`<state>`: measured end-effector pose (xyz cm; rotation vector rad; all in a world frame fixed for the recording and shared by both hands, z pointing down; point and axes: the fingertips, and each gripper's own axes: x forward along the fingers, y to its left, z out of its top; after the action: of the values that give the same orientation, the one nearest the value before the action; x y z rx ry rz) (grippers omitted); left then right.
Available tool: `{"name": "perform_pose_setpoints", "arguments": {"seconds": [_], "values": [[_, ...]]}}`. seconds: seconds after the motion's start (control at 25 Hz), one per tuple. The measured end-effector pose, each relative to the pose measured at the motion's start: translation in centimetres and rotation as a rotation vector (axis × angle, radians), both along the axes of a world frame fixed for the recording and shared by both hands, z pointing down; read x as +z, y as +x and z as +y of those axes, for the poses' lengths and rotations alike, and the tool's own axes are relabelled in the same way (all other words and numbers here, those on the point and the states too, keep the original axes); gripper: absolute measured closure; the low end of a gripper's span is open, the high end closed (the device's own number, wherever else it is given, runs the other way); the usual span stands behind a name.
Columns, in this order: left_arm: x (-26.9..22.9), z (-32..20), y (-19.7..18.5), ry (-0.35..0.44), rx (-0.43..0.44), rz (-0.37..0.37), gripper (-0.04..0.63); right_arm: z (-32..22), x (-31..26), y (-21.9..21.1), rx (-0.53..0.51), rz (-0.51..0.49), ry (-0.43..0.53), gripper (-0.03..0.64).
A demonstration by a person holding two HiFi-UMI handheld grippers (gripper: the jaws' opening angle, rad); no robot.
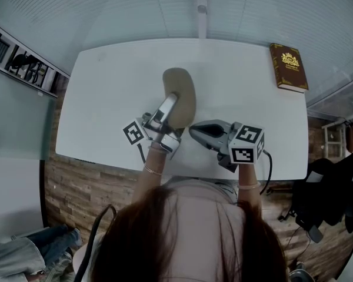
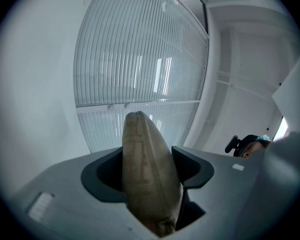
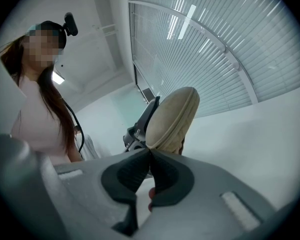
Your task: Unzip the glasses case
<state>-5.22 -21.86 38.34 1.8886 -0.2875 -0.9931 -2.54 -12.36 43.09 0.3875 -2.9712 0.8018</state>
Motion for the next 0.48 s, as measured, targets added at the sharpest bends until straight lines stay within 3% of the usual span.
{"name": "perform_pose_setpoints", "arguments": {"seconds": [0.48], "values": [[0.11,0.00,0.10,-0.020,-0.028,0.024,0.305,0.47,-0.03,-0.48,-0.003,0.021,0.026,0.612]]}}
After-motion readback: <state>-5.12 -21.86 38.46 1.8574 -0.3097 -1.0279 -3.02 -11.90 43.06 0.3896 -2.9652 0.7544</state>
